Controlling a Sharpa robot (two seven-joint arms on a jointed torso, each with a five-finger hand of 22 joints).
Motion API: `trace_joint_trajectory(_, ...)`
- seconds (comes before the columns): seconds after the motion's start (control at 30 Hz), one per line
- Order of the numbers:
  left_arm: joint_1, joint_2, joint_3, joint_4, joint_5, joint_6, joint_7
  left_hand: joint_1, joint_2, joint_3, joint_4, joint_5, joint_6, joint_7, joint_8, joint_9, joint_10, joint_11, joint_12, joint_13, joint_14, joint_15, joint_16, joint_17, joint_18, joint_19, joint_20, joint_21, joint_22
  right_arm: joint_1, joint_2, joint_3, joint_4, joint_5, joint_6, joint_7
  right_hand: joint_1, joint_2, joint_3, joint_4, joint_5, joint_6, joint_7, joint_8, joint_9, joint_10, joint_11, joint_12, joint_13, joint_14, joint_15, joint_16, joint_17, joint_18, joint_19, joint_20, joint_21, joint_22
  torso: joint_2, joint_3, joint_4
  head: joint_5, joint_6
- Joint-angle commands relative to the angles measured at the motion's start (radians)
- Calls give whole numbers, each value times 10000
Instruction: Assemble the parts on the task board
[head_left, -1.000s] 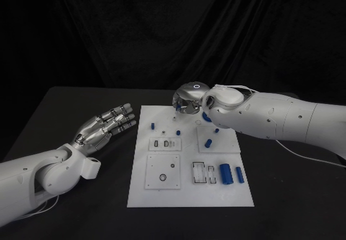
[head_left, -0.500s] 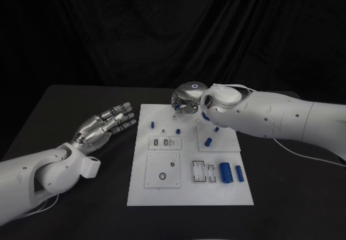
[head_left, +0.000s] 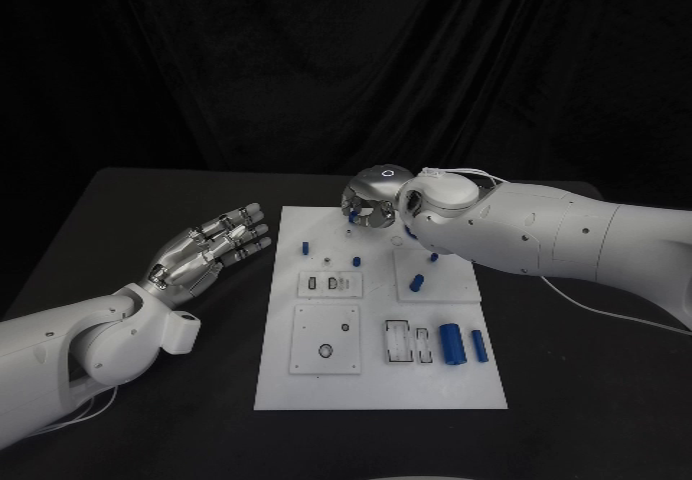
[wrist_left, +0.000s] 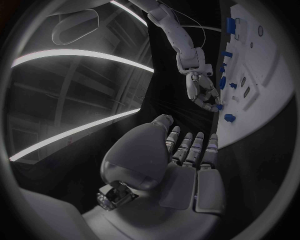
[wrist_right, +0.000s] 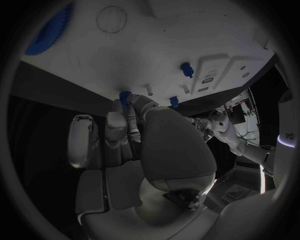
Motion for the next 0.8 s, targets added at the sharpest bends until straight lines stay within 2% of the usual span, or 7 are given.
trace_joint_trajectory(0.03,10,28,8,-3,3,144,2254,-3,-2,75,17,23,-15,57,-39,9,29,81,61,-13,9,84,53,-18,-53,15,46,-15,-12,-46,24,7,-25,-24,425,-122,-2,-67,22,45,-76,-83,-15,-72,-32,-114,13,-64,-18,-108,12,-92,-106,16,-96,3,-89,67,0,-2,-1,5,-11)
trace_joint_trajectory(0.13,10,33,8,-21,3,154,2249,-3,-2,75,17,23,-15,57,-39,9,29,81,61,-13,9,84,53,-18,-53,15,46,-15,-12,-58,17,7,-19,-24,517,-162,-50,-111,65,74,-273,-288,-71,-279,-124,-371,80,-223,-29,-301,63,-313,-403,66,-282,43,-266,-118,-2,-4,1,1,-13)
trace_joint_trajectory(0.27,9,30,8,-45,3,166,2241,-3,-2,75,17,23,-15,57,-39,9,29,81,61,-13,9,84,53,-18,-53,15,46,-15,-12,-66,-34,7,12,-24,464,-191,-217,-277,103,198,-902,-856,-249,-914,-456,-1248,216,-755,-150,-616,195,-639,-823,156,-601,162,-604,-423,0,-4,8,-15,6)
trace_joint_trajectory(0.4,8,4,8,-48,3,171,2238,-8,-2,98,8,17,-26,64,-44,7,20,89,58,-15,2,88,50,-21,-59,12,45,-18,-13,-67,-190,11,123,-24,-18,-148,-219,-321,-50,174,-1187,-1507,-409,-1492,-806,-2121,277,-1123,-206,-1194,266,-1278,-1682,307,-1146,248,-1178,-979,0,-5,4,-17,52)
trace_joint_trajectory(0.5,8,-50,8,-31,4,159,2238,-8,-2,98,8,17,-26,64,-44,7,20,89,58,-15,2,88,50,-21,-59,12,45,-18,-13,-27,-452,47,361,-24,-550,-105,-143,-296,-135,113,-1140,-1669,-421,-1601,-955,-2346,279,-1121,-160,-1214,269,-1282,-1665,311,-1160,261,-1238,-981,1,-4,1,-14,108)
trace_joint_trajectory(0.6,7,-107,8,-18,4,149,2239,-8,-2,98,8,17,-26,64,-44,7,20,89,58,-15,2,88,50,-21,-59,12,45,-18,-13,159,-841,74,753,-24,-924,-144,-106,-278,-153,89,-1103,-1723,-411,-1613,-1006,-2404,273,-1102,-142,-1196,265,-1262,-1637,311,-1149,260,-1245,-971,1,-4,1,-7,140)
trace_joint_trajectory(0.8,7,-222,7,15,4,110,2224,-13,-4,115,0,14,-7,67,-42,10,23,92,73,-13,9,91,58,-20,-63,18,45,-15,-12,648,-1793,88,1713,-24,-831,-452,-79,-185,-189,100,-1080,-1645,-325,-1564,-1095,-2289,249,-921,-53,-1164,249,-1240,-1612,306,-1107,249,-1248,-932,1,-3,-6,-35,161)
